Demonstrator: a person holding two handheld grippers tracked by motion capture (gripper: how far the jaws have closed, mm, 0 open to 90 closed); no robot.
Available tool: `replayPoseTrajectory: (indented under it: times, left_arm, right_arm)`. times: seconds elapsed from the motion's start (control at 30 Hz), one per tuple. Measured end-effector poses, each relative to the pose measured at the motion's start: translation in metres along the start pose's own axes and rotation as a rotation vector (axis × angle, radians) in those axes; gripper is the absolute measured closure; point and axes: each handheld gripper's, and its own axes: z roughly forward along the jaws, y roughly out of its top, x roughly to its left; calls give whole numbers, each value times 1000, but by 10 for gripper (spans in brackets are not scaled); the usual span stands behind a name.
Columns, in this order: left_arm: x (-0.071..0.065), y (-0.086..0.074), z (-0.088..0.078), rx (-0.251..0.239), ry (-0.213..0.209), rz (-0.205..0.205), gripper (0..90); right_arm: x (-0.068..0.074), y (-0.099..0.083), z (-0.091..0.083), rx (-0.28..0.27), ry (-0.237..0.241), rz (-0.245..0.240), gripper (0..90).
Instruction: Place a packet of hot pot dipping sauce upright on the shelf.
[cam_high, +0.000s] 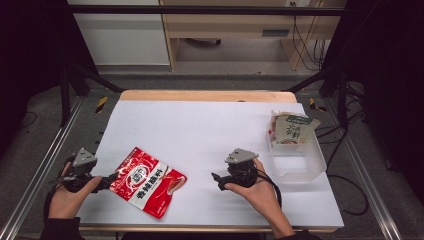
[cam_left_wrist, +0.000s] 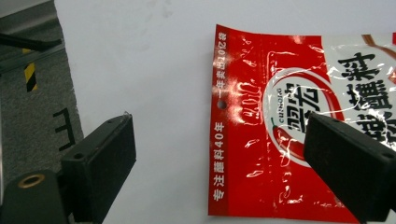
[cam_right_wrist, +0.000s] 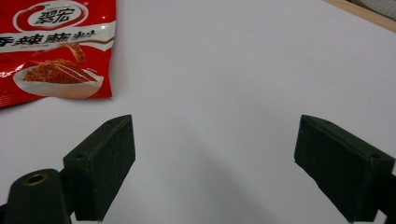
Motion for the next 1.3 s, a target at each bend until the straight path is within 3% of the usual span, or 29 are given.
replayPoseTrajectory:
  times: [0.33, 0.57, 0.77, 0.87, 1.3]
  left_arm:
    - [0, -17, 7, 27, -35, -12, 102]
    - [-1, -26, 9, 27, -56, -44, 125]
    - [0, -33, 12, 56, -64, -66, 126]
    - [1, -34, 11, 48, -70, -76, 158]
    - [3, -37, 18, 96, -100, -88, 204]
  right_arm:
    - [3, -7, 9, 22, -1, 3, 130]
    - [3, -9, 11, 46, -3, -8, 126]
    - [3, -9, 12, 56, -3, -10, 125]
    - [3, -10, 13, 64, -4, -14, 124]
    - [4, -11, 15, 84, 0, -22, 120]
